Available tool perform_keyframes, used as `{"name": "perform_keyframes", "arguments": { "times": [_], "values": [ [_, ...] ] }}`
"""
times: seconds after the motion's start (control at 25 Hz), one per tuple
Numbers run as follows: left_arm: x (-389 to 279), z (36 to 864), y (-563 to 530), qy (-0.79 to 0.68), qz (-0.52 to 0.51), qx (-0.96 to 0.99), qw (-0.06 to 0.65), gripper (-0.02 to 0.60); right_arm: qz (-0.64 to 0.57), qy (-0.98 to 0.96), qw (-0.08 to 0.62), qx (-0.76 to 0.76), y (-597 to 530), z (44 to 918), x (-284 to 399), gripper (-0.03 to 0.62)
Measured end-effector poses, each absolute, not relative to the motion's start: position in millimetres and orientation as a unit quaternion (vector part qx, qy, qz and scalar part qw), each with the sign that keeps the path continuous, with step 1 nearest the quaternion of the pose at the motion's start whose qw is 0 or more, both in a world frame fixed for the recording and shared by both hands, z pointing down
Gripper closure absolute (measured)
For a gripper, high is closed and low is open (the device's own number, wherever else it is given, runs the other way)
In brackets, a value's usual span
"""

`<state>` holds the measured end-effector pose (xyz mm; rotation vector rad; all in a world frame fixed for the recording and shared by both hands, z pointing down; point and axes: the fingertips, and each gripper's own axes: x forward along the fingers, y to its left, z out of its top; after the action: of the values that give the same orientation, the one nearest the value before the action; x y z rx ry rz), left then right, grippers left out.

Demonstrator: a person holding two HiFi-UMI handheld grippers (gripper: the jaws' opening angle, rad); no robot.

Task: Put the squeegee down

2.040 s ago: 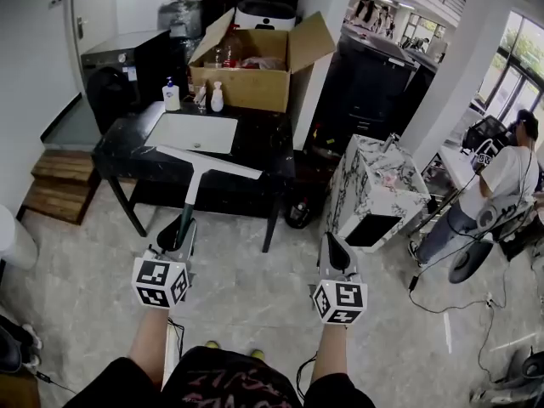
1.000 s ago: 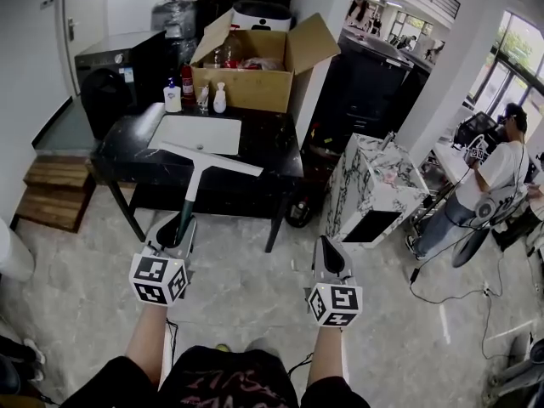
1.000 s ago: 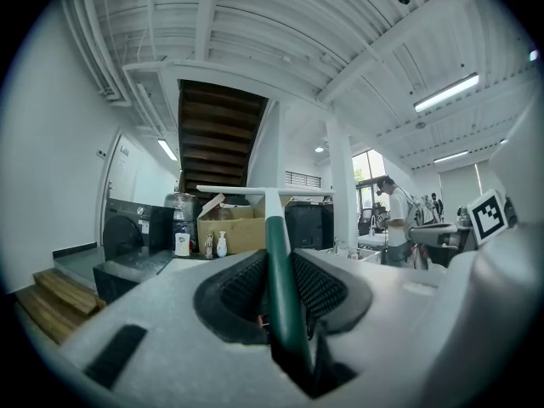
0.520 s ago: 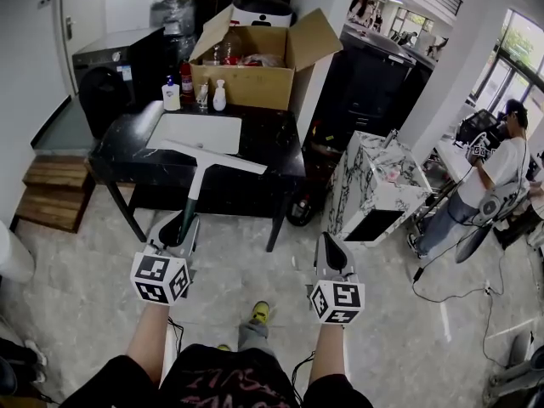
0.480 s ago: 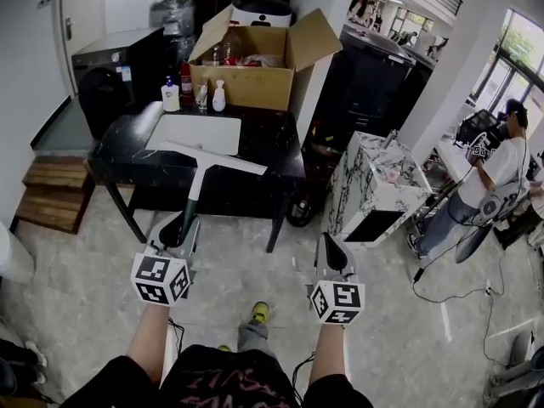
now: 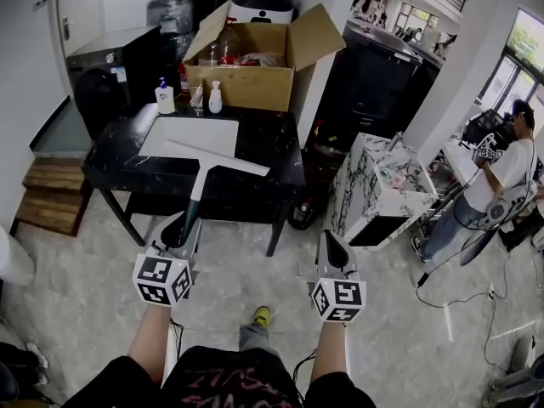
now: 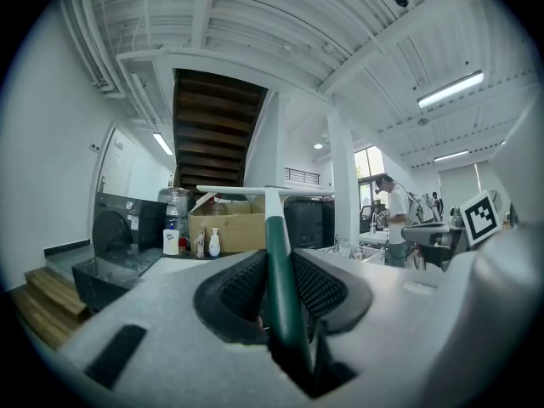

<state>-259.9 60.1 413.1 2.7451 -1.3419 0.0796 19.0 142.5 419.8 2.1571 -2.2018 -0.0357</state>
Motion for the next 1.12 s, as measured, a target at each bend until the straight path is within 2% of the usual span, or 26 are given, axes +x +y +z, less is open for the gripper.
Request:
{"name": "perform_keyframes", "arguments": {
  "times": [0.56, 1.12],
  "values": [
    [-217, 422, -42, -0.458, 0.04, 0.887, 0.045, 0.485, -0.001, -0.725, 0.018, 0.688, 31, 430, 69, 0.585],
    [-138, 425, -140, -0.487, 0.051, 0.87, 0.052, 0.485, 0.009, -0.747, 0.024, 0.664, -80, 437, 150, 0.585]
  ]
}}
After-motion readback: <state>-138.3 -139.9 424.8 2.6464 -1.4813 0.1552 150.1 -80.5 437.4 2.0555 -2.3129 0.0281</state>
